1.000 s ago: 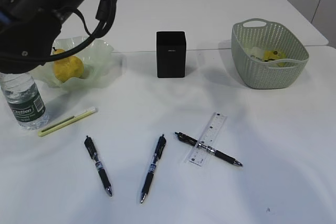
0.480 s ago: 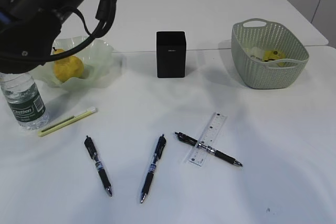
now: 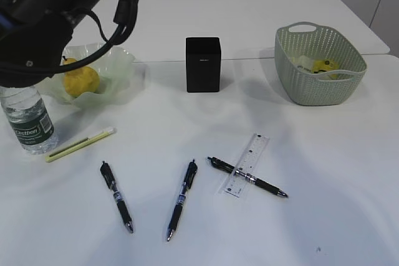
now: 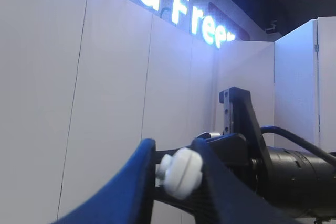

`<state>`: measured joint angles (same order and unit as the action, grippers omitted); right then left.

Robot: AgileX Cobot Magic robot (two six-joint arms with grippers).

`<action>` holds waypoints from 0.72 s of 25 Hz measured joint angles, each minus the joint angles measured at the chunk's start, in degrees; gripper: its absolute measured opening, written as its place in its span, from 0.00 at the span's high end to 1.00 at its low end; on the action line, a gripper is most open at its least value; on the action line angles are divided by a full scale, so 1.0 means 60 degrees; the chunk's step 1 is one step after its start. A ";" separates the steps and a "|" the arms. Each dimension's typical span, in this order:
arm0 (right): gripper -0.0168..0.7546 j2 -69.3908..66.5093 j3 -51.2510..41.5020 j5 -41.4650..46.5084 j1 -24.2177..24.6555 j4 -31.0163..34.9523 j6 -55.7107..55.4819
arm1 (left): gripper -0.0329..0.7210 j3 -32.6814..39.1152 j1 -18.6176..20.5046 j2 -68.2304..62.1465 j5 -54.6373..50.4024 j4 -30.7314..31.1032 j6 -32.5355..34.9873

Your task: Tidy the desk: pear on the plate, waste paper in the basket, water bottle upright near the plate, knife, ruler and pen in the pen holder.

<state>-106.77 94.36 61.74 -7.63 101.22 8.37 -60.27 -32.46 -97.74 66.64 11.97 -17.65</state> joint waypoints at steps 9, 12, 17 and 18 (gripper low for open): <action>0.76 0.0000 0.0000 0.0033 0.0000 0.0000 -0.0014 | 0.76 0.0000 0.0000 0.0000 0.0000 0.0000 0.0000; 0.76 0.0000 0.0000 0.0033 0.0000 0.0000 -0.0014 | 0.76 0.0000 0.0000 0.0000 0.0000 0.0000 0.0000; 0.76 0.0000 0.0000 0.0056 0.0000 0.0000 -0.0014 | 0.80 0.0000 0.0000 0.0000 0.0000 -0.0018 0.0000; 0.76 0.0000 0.0000 0.0056 0.0000 0.0000 -0.0014 | 0.81 0.0000 0.0000 0.0000 0.0000 -0.0018 0.0000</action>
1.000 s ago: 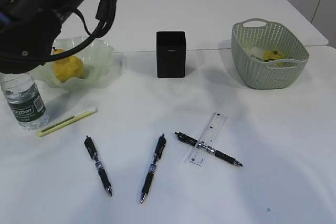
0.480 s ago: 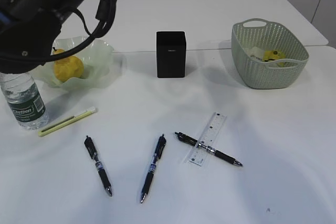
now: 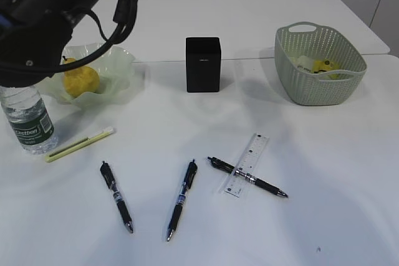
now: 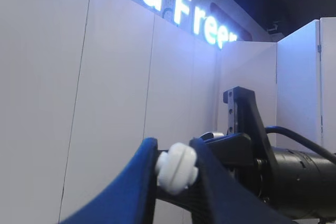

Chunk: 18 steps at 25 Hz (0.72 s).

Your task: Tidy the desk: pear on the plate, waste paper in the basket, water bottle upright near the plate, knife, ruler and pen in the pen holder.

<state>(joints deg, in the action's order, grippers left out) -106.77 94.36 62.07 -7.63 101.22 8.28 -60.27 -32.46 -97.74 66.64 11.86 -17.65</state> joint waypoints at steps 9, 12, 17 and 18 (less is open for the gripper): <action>0.76 0.0000 0.0000 0.0004 0.0000 0.0000 -0.0021 | 0.82 0.0000 0.0000 0.0000 0.0000 0.0000 0.0000; 0.76 0.0000 0.0000 0.0004 0.0000 0.0000 -0.0021 | 0.82 0.0000 0.0000 0.0000 0.0000 0.0000 0.0000; 0.75 0.0000 0.0000 0.0004 0.0000 0.0000 -0.0021 | 0.82 0.0000 0.0000 0.0000 0.0000 0.0000 0.0000; 0.75 0.0000 0.0000 0.0004 0.0000 0.0000 -0.0021 | 0.82 0.0000 0.0000 0.0000 0.0000 0.0000 0.0000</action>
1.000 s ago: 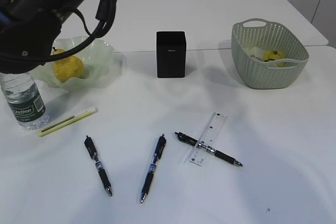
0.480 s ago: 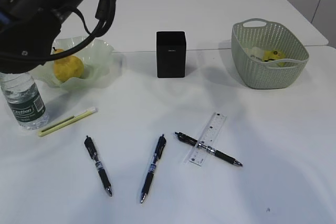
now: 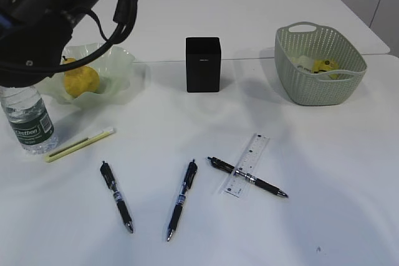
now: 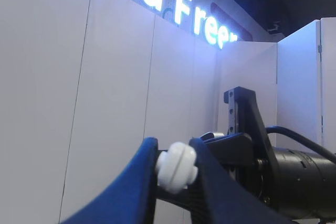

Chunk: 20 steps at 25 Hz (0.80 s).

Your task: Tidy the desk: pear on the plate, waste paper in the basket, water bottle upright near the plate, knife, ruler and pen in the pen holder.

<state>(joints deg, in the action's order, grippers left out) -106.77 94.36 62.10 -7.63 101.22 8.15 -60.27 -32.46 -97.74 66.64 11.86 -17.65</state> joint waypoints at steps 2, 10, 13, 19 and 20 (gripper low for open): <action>0.75 0.0000 0.0000 0.0000 0.0000 0.0000 0.0000 | 0.82 0.0000 0.0000 0.0000 0.0000 0.0000 0.0000; 0.75 0.0000 0.0000 0.0016 0.0000 0.0000 0.0000 | 0.82 0.0000 0.0000 0.0000 0.0000 0.0000 0.0000; 0.73 0.0000 0.0000 0.0016 0.0000 0.0000 0.0000 | 0.82 0.0000 0.0000 0.0000 0.0000 0.0000 0.0000; 0.70 0.0000 0.0000 0.0057 0.0000 0.0000 0.0000 | 0.82 0.0000 0.0000 0.0000 0.0000 0.0000 0.0000; 0.70 0.0000 0.0000 0.0069 0.0000 0.0000 0.0000 | 0.82 0.0000 0.0000 0.0000 0.0000 0.0000 0.0000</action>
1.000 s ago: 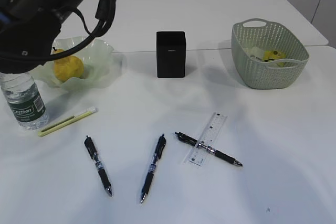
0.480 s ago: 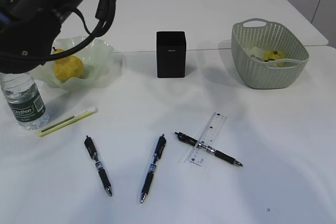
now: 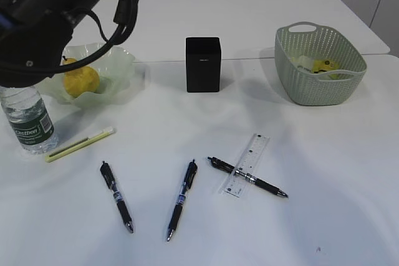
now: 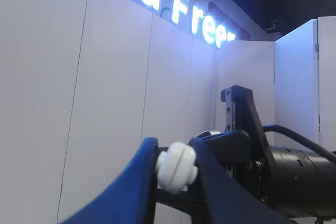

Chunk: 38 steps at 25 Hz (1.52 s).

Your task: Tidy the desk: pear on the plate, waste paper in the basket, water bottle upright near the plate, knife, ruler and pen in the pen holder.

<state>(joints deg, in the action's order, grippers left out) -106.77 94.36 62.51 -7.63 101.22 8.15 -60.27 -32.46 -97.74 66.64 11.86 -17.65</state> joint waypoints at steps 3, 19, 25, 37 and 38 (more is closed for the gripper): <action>0.66 0.0000 0.0000 0.0000 0.0000 0.0000 0.0000 | 0.82 0.0000 0.0000 0.0000 0.0000 0.0000 0.0000; 0.61 0.0000 0.0000 0.0069 0.0000 0.0000 0.0402 | 0.82 0.0000 0.0000 0.0000 0.0000 -0.0217 0.0000; 0.50 0.0000 0.0039 0.0201 0.0000 0.0000 0.0456 | 0.82 0.0000 0.0000 0.0000 -0.0043 -0.0249 0.0000; 0.37 0.0000 0.0231 0.0344 0.0000 0.0000 0.0832 | 0.82 0.0000 0.0000 0.0000 -0.0139 -0.0456 0.0000; 0.37 0.0000 0.0231 0.0344 0.0000 0.0000 0.0922 | 0.82 0.0000 0.0000 0.0000 -0.0139 -0.0490 0.0000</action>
<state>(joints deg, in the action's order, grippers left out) -106.77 95.74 64.58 -7.63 101.22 13.69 -60.27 -32.46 -97.74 65.80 8.93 -17.65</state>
